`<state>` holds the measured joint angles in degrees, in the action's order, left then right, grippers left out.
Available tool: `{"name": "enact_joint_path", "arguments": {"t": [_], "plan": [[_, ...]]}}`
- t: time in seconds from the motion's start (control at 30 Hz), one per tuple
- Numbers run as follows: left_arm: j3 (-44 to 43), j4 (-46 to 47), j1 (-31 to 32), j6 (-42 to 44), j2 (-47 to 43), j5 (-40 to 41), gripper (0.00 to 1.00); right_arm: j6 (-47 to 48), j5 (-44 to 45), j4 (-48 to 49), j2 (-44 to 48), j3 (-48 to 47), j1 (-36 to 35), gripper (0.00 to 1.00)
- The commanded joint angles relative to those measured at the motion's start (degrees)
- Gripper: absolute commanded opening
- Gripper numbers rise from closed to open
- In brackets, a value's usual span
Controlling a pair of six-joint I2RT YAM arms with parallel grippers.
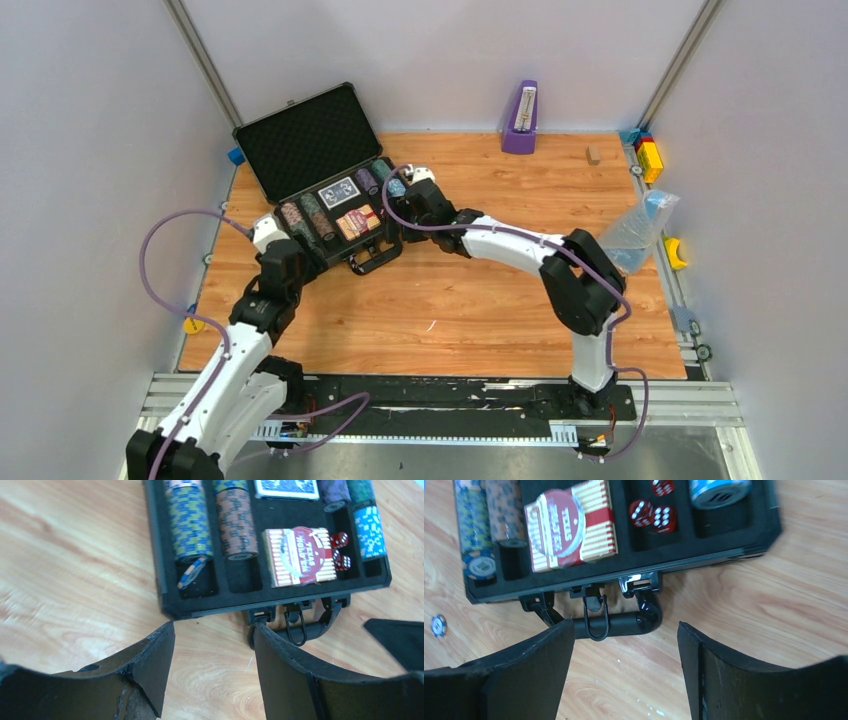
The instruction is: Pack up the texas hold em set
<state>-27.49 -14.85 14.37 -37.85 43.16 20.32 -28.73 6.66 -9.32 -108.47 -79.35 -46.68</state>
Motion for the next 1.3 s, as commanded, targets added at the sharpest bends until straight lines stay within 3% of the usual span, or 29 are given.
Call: {"name": "enact_joint_path", "arguments": {"t": [0.0, 0.07, 0.2, 0.3, 0.37, 0.43, 0.53, 0.6, 0.93, 1.1, 1.27], "plan": [[-1.5, -12.4, -1.6, -10.2, -4.7, 7.8, 0.68, 4.4, -9.3, 9.4, -5.3, -1.5, 0.7, 0.75], [-1.0, -14.9, -2.9, -12.3, -7.0, 9.6, 0.79, 5.4, -7.9, 11.8, -7.7, -1.4, 0.8, 0.75], [-0.6, -17.1, -6.8, -13.2, -9.8, 10.0, 0.90, 6.3, -3.7, 10.3, -12.7, -4.7, 1.2, 0.73], [-0.6, -16.9, -11.2, -12.3, -9.4, 8.4, 0.93, 7.5, -3.6, 7.4, -17.2, -9.8, 1.3, 0.72], [-0.3, -15.8, -15.9, -11.5, -8.3, 5.3, 0.95, 7.5, -2.5, 4.0, -21.1, -14.4, 1.4, 0.66], [0.1, -14.7, -20.6, -11.1, -7.2, 1.1, 0.95, 7.2, -1.8, 1.0, -23.7, -18.5, 1.4, 0.53], [0.8, -13.4, -26.2, -10.6, -5.2, -4.8, 0.97, 3.8, -0.5, -0.2, -22.8, -17.1, 2.5, 0.13], [0.9, -13.0, -29.0, -10.4, -3.9, -7.6, 0.99, 0.9, -0.3, -0.2, -20.4, -14.1, 4.4, 0.00], [-1.9, -19.9, -30.8, -18.2, 6.7, -7.5, 1.00, -7.8, 8.6, 0.9, 1.2, 10.6, 12.3, 0.00], [-1.9, -22.1, -30.9, -22.2, 9.1, -4.9, 1.00, -9.9, 5.5, 4.2, 11.6, 25.5, 11.8, 0.00], [-1.7, -22.4, -31.6, -25.9, 9.9, 0.2, 1.00, -10.2, 2.5, 5.5, 17.2, 32.1, 7.2, 0.00]]}}
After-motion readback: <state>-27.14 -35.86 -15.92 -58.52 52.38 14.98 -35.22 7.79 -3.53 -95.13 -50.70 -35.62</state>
